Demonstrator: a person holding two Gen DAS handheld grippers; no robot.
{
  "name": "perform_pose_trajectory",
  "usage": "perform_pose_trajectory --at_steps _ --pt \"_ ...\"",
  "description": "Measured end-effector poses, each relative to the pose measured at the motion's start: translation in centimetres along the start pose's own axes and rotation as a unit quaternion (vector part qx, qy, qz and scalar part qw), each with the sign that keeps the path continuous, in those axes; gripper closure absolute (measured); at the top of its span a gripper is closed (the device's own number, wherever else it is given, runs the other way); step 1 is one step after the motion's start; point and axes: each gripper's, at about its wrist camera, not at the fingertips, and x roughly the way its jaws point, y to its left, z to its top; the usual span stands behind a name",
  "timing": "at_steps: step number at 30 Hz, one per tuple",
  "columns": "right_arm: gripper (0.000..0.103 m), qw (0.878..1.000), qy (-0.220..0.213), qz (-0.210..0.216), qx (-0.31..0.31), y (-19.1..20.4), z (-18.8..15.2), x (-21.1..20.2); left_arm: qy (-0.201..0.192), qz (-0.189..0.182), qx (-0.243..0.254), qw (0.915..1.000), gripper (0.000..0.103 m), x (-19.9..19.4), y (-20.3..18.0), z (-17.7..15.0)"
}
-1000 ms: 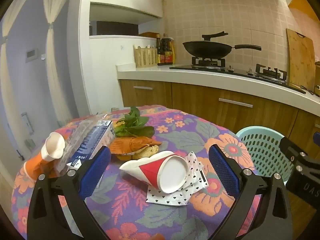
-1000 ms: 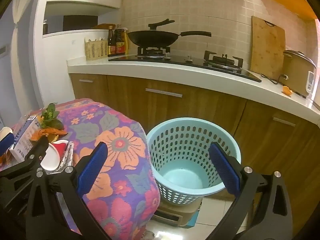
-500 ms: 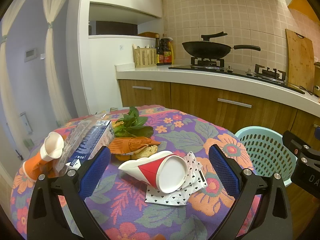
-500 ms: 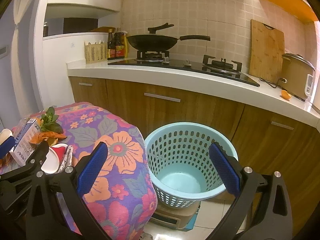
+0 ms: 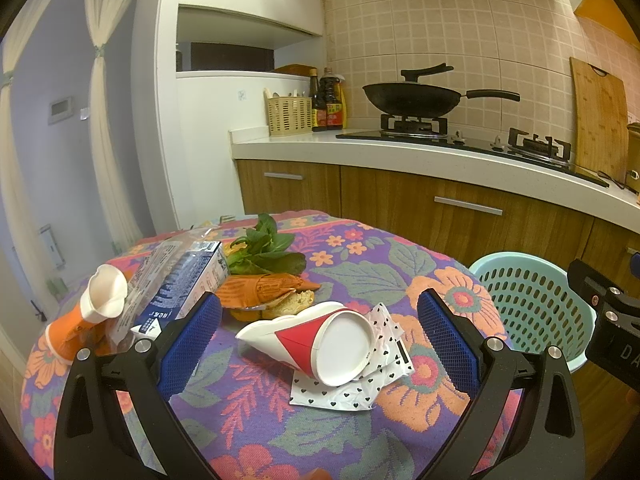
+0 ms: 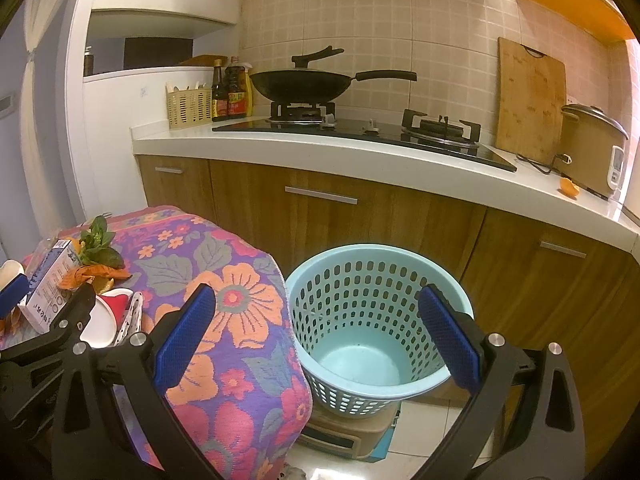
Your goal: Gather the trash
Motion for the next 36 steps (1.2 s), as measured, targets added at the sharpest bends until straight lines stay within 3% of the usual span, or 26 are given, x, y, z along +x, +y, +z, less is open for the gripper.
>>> perform_pose_trajectory --at_steps 36 --pt "0.007 1.000 0.006 -0.005 0.000 -0.05 -0.26 0.41 0.000 0.000 0.000 1.0000 0.008 -0.02 0.00 0.03"
